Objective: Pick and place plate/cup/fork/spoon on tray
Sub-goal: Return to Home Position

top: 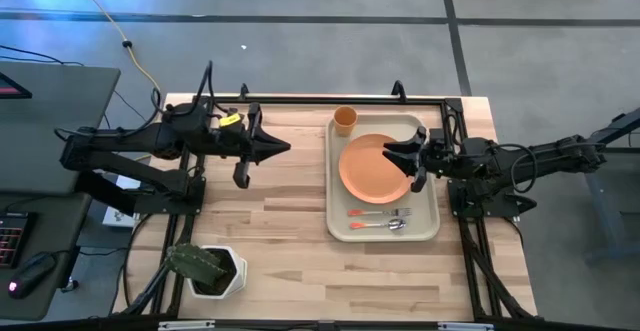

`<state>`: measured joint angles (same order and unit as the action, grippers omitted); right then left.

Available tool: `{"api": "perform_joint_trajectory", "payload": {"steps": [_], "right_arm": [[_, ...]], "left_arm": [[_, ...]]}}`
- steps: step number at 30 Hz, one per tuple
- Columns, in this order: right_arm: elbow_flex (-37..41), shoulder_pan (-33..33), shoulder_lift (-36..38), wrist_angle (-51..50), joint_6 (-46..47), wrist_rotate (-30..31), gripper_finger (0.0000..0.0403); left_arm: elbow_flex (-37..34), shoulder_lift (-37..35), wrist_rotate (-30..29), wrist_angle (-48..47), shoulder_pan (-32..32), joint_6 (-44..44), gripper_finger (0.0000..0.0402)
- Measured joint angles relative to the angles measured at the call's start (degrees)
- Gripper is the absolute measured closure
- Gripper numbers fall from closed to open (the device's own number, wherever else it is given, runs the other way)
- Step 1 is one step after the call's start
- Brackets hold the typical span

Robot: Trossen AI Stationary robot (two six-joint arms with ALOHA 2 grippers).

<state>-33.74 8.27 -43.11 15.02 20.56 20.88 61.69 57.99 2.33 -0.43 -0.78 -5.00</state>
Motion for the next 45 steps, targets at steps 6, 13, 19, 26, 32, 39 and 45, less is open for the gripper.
{"api": "perform_joint_trajectory", "payload": {"steps": [6, 13, 19, 26, 32, 39, 45], "right_arm": [[0.00, 0.00, 0.00, 0.11, -0.07, -0.04, 0.0281], [0.00, 0.00, 0.00, 0.11, -0.07, -0.04, 0.0281], [0.00, 0.00, 0.00, -1.09, -0.07, -0.07, 0.0281], [0.00, 0.00, 0.00, -2.02, 0.59, -0.07, 0.0281], [0.00, 0.00, 0.00, -2.45, 2.92, -0.09, 0.0281], [0.00, 0.00, 0.00, -4.13, 3.04, -0.11, 0.0281], [0.00, 0.05, -0.02, -4.52, 7.02, -0.15, 0.0281]], "left_arm": [[-0.64, -1.08, -0.04, -2.43, -0.04, -0.42, 0.0401], [-17.77, -9.23, -1.37, 10.04, -0.02, -5.91, 0.0401], [-32.31, -20.98, -1.97, 16.73, -0.02, -8.91, 0.0401], [-43.46, -35.98, -4.54, 16.75, 0.00, -9.93, 0.0402], [-51.12, -47.98, -4.74, 16.58, 0.00, -10.75, 0.0402], [-57.37, -57.80, -4.70, 14.38, -0.02, -11.63, 0.0401], [-61.07, -57.81, -4.31, 11.80, 0.06, -12.99, 0.0402]]}}
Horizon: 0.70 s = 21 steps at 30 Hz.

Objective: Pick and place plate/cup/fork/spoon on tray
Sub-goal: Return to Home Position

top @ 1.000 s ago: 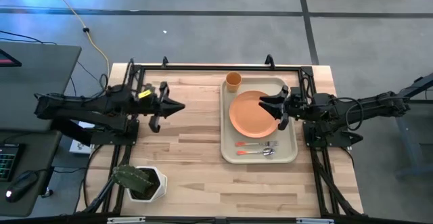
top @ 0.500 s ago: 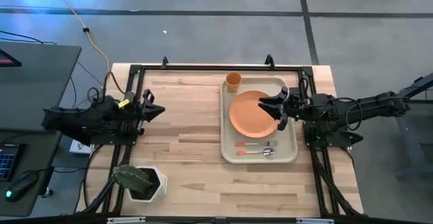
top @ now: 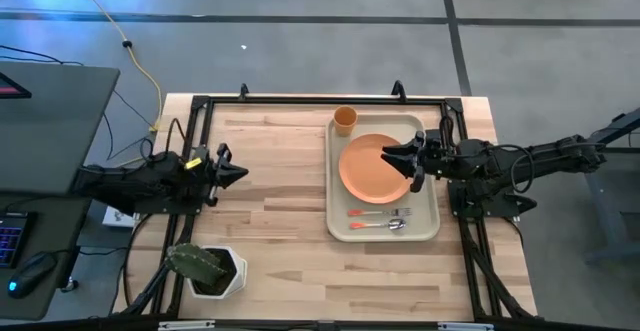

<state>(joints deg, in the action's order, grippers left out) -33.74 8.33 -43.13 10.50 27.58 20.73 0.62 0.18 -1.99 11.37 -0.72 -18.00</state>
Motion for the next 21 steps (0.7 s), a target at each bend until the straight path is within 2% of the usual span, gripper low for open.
{"api": "perform_joint_trajectory", "payload": {"steps": [6, 11, 21], "right_arm": [[0.00, 0.01, 0.00, 0.02, 0.89, -0.22, 0.0281], [0.00, 0.01, 0.00, -0.17, 0.88, -0.35, 0.0281], [0.00, 0.03, 0.00, -0.37, 0.93, -2.36, 0.0281]], "left_arm": [[0.10, -0.02, 0.87, -2.73, -0.02, 4.24, 0.0402], [0.04, 0.02, 1.13, -10.92, -0.02, 4.68, 0.0402], [0.04, 0.49, 1.60, -10.97, 0.01, 4.63, 0.0402]]}}
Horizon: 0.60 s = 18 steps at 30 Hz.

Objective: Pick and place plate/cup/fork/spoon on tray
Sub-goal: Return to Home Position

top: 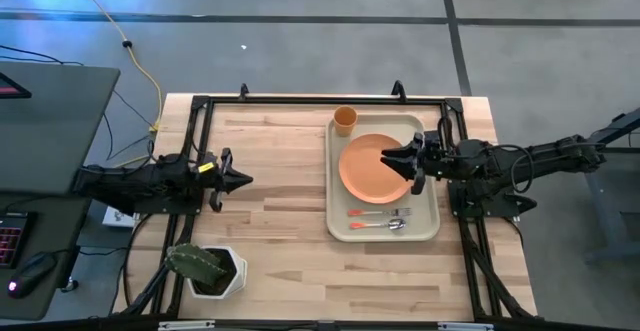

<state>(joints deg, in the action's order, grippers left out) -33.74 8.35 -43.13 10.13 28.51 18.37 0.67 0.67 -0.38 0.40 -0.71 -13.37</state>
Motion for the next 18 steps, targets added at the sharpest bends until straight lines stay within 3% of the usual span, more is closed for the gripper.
{"api": "perform_joint_trajectory", "payload": {"steps": [5, 9, 12, 18], "right_arm": [[0.00, -0.01, 0.60, -0.14, 1.30, 0.79, 0.0285], [0.00, -0.22, 4.02, -5.84, 2.34, -0.23, 0.0338], [0.00, -0.21, 9.32, -12.06, 0.89, -2.60, 0.0392], [0.78, -0.08, 23.99, -22.08, -0.57, -3.82, 0.0400]], "left_arm": [[0.00, -0.02, -0.06, 0.01, 0.00, 0.02, 0.0401], [0.00, -0.02, -0.07, 0.02, 0.00, 0.02, 0.0401], [0.00, -0.02, -0.09, 0.04, 0.00, 0.02, 0.0401], [0.02, 0.00, -0.09, 0.07, 0.00, 0.04, 0.0401]]}}
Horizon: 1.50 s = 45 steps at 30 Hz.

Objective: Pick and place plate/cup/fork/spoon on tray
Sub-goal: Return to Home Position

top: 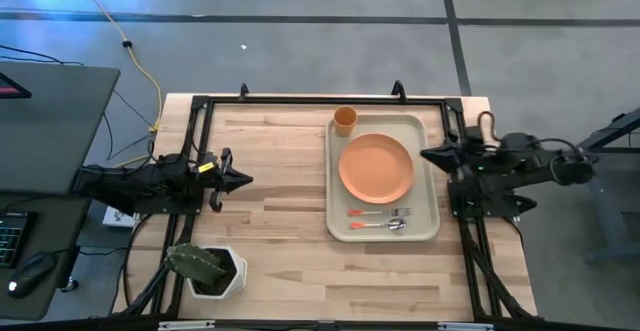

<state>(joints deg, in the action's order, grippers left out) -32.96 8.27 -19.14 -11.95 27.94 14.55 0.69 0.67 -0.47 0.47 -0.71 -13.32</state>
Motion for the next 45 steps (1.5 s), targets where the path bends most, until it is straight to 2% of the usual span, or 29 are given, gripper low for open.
{"api": "perform_joint_trajectory", "payload": {"steps": [7, 11, 20, 28, 35, 42, 45], "right_arm": [[12.78, 0.00, 19.10, 4.16, -0.71, -0.35, 0.0402], [17.43, -0.02, 17.51, 11.09, -2.69, -4.77, 0.0403], [24.59, -0.17, 19.09, 15.04, -3.80, -7.45, 0.0403], [32.39, -0.17, 19.05, 25.30, -8.92, -10.38, 0.0403], [32.40, -0.15, 18.98, 21.91, -15.67, -11.90, 0.0403], [32.40, -0.15, 18.96, 13.44, -13.23, -14.39, 0.0403], [32.38, -0.15, 18.54, 12.77, -12.93, -14.42, 0.0403]], "left_arm": [[0.00, 0.01, 0.00, 0.01, 0.00, 0.00, 0.0401], [0.04, 0.08, -0.10, 0.11, 0.00, 0.00, 0.0401], [0.07, 0.02, -0.66, 0.02, 0.00, 0.02, 0.0401], [0.07, 0.02, -0.66, 0.02, 0.00, 0.02, 0.0401], [0.07, 0.02, -0.64, 0.04, -0.01, 0.01, 0.0401], [0.07, 0.02, -0.64, 0.04, 0.00, 0.00, 0.0401], [0.07, 0.02, -0.65, 0.04, -0.01, 0.00, 0.0401]]}}
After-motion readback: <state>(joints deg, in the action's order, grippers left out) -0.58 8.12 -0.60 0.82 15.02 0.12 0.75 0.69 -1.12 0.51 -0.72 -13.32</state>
